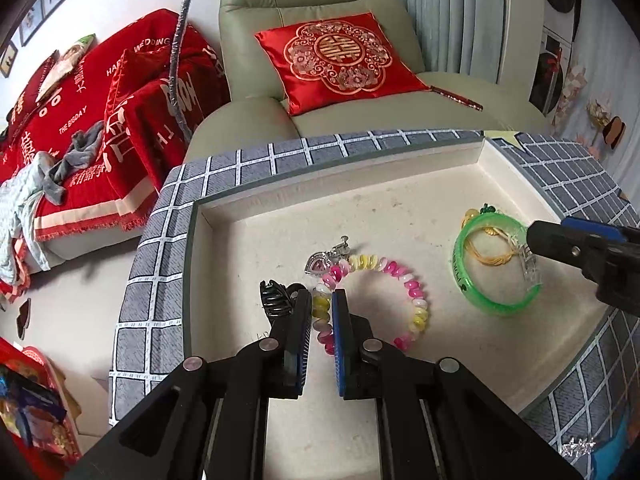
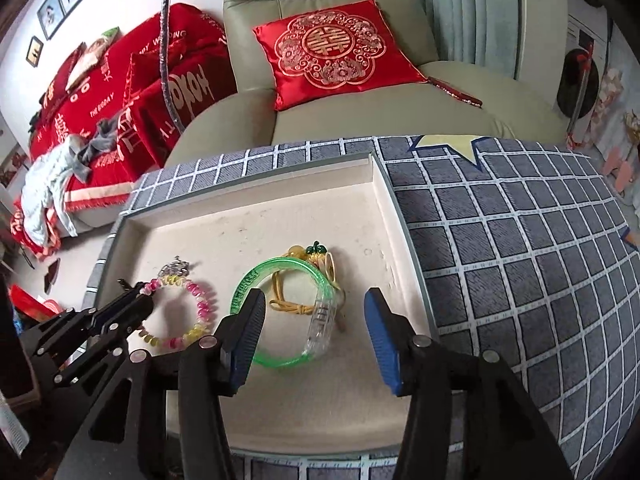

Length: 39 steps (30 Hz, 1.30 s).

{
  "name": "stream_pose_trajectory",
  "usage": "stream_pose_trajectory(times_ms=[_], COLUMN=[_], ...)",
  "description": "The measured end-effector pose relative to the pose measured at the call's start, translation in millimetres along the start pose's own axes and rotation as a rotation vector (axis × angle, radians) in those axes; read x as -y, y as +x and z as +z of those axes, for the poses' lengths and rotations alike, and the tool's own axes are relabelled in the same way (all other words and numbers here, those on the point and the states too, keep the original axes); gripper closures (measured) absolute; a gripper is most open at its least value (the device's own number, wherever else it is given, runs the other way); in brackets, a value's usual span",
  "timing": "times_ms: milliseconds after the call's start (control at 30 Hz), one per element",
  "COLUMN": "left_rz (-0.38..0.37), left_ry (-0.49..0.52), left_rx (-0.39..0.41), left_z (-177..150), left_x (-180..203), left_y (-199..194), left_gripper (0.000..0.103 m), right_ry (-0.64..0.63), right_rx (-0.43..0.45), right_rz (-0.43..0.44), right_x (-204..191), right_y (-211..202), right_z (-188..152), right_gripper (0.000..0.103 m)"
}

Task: Organize jewelry
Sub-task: 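Lower the bracelet and bangle into the white tray and open both tools, then move both tools toward the brown coil hair tie and silver star hairpin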

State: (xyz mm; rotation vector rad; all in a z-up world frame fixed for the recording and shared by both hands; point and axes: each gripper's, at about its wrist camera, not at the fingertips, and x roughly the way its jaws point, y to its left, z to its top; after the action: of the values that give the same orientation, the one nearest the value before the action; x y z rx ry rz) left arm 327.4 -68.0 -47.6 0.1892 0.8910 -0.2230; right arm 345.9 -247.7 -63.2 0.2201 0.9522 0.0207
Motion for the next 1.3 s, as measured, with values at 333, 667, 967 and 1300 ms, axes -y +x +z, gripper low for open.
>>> stream_pose_trajectory(times_ms=[333, 667, 967, 1300], left_rz=[0.010, 0.015, 0.024, -0.038], left_ry=[-0.023, -0.069, -0.059, -0.059], left_rx=[-0.007, 0.069, 0.123, 0.094], left_z=[-2, -6, -25, -70], left_x=[-2, -9, -19, -30], left_y=[-3, -29, -73, -108], left_gripper=[0.078, 0.000, 0.000, 0.000], right_ry=[0.038, 0.045, 0.049, 0.055], right_rx=[-0.005, 0.011, 0.030, 0.039], right_rz=[0.043, 0.060, 0.138, 0.187], right_x=[9, 12, 7, 7], right_y=[-13, -29, -57, -100], right_z=[-7, -11, -25, -60], right_gripper=[0.045, 0.045, 0.017, 0.000])
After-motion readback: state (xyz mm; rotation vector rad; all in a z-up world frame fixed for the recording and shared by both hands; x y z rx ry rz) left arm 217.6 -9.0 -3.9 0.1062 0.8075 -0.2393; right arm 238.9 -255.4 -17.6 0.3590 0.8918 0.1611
